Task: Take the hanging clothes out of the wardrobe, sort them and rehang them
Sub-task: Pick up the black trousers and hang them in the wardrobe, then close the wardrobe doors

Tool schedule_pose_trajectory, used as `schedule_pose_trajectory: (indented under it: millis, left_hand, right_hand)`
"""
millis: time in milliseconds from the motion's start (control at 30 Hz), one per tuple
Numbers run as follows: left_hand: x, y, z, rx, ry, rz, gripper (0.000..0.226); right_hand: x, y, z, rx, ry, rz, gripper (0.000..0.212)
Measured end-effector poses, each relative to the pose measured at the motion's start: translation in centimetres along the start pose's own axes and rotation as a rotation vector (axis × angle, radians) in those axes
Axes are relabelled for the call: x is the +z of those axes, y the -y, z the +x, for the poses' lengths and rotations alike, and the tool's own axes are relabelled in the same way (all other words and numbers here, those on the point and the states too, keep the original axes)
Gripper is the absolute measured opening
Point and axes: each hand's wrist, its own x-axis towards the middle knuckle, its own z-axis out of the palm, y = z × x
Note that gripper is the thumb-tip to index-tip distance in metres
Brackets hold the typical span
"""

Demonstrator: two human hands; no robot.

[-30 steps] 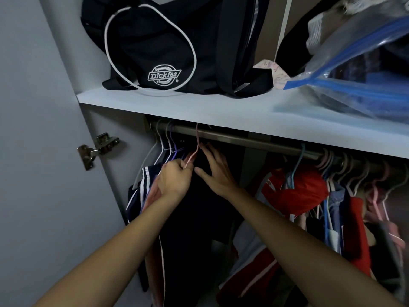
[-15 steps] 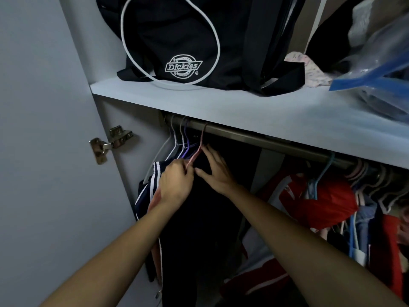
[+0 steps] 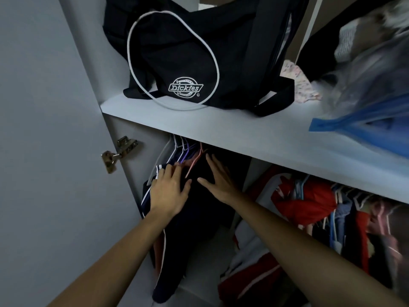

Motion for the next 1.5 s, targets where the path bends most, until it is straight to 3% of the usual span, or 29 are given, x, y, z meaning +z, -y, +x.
schedule_pose_trajectory:
  millis: [167, 400, 533, 767, 1133, 1300, 1400, 1500]
  left_hand:
    - [-3.5, 1.3, -2.4, 0.115, 0.044, 0.024, 0.067]
    - [-9.5, 0.9, -8.7, 0.335, 0.09, -0.04, 0.07]
    - [-12.1, -1.5, -11.6, 0.438, 0.065, -0.101, 0.068]
    - [-16.4, -8.7, -18.0, 0.614, 0.05, -0.195, 0.065]
    - [-23.8, -19.9, -32.3, 0.888, -0.005, -0.306, 0.06]
    - [-28.9, -26.6, -36.4, 1.065, -0.051, -0.349, 0.061]
    - [-33.0, -30.7, -37.9, 1.166, -0.122, -0.401, 0.062]
    - [-37.0, -34.7, -39.3, 1.317, -0.263, -0.463, 0.059]
  right_hand:
    - [-0.2, 1.9, -5.8, 0.06, -0.041, -0.071, 0.087]
    - [-0.8, 7.4, -18.8, 0.162, -0.287, -0.092, 0.095]
    - [-2.7, 10.7, -25.7, 0.214, -0.377, -0.129, 0.08]
    - [-6.8, 13.3, -37.9, 0.287, -0.489, -0.183, 0.079]
    - [-6.7, 19.4, -55.9, 0.178, -0.695, -0.069, 0.06]
    - [-8.9, 20.6, -62.0, 0.21, -0.778, -0.061, 0.056]
    - [-10.6, 22.2, -66.2, 0.188, -0.885, -0.103, 0.035]
    - [-11.4, 23.1, -69.7, 0.158, -1.092, -0.217, 0.018]
